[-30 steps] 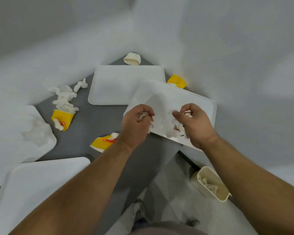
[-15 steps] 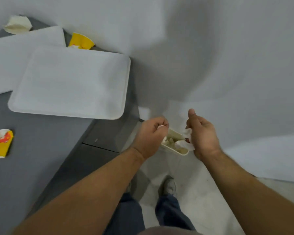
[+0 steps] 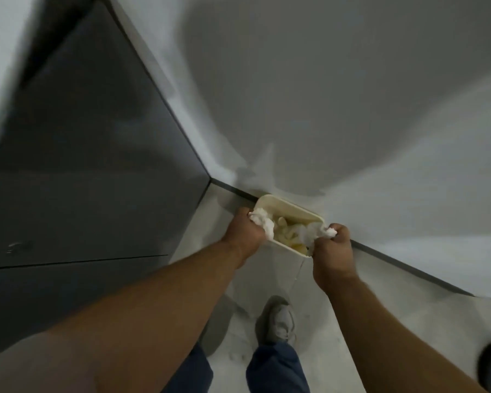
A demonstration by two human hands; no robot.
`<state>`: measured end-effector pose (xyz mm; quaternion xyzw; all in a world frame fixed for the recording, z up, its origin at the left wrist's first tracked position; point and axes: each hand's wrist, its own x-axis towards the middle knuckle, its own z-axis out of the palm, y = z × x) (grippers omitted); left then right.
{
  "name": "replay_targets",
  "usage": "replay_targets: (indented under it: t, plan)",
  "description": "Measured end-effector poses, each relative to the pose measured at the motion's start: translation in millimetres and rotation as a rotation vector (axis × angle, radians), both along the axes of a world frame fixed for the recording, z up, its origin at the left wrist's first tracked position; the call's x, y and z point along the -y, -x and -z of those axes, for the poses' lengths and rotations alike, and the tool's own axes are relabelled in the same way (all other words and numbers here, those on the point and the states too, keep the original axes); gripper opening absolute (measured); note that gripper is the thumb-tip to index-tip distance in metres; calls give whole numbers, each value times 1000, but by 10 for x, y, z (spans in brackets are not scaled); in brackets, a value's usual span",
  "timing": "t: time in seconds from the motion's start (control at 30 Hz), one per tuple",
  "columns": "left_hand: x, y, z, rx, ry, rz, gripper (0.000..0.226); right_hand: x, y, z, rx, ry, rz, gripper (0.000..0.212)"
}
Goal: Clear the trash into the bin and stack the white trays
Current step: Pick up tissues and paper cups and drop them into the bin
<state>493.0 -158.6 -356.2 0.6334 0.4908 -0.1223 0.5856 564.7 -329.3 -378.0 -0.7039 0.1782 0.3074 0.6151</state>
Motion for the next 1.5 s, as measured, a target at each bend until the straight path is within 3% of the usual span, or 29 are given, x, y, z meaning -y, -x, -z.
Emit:
replay_targets:
  t: [0.2, 0.37, 0.5, 0.57, 0.67, 0.7, 0.9, 1.27, 1.5]
  plan:
    - [99, -199, 1192, -90, -83, -65, 46, -42, -141, 1211, 21, 182, -9, 31]
    - [154, -343, 1784, -74, 5, -119, 57, -138, -269, 1800, 140, 276, -136, 26]
    - [162, -290, 1888, -30, 36, -66, 63, -157, -300, 2006, 120, 302, -280, 53]
    - [122, -180, 1870, -35, 50, -33, 66, -113, -269, 1977, 118, 342, -318, 55]
    - [49, 13, 1708, -14, 41, -70, 24, -60, -211, 1787, 135, 386, -342, 42]
    - [28, 76, 1628, -16, 22, -85, 16, -60, -187, 1690, 118, 375, -330, 37]
    - [-115, 334, 622, 20, -189, -16, 21, -311, -54, 510, 128, 235, -248, 4]
    - [-454, 661, -2469, 285, -342, -89, 12, -1004, -5, -2751, 423, -60, -454, 14]
    - [-789, 1636, -3948, 414, -462, -313, 12, -1497, 404, -4096, 553, -214, -733, 12]
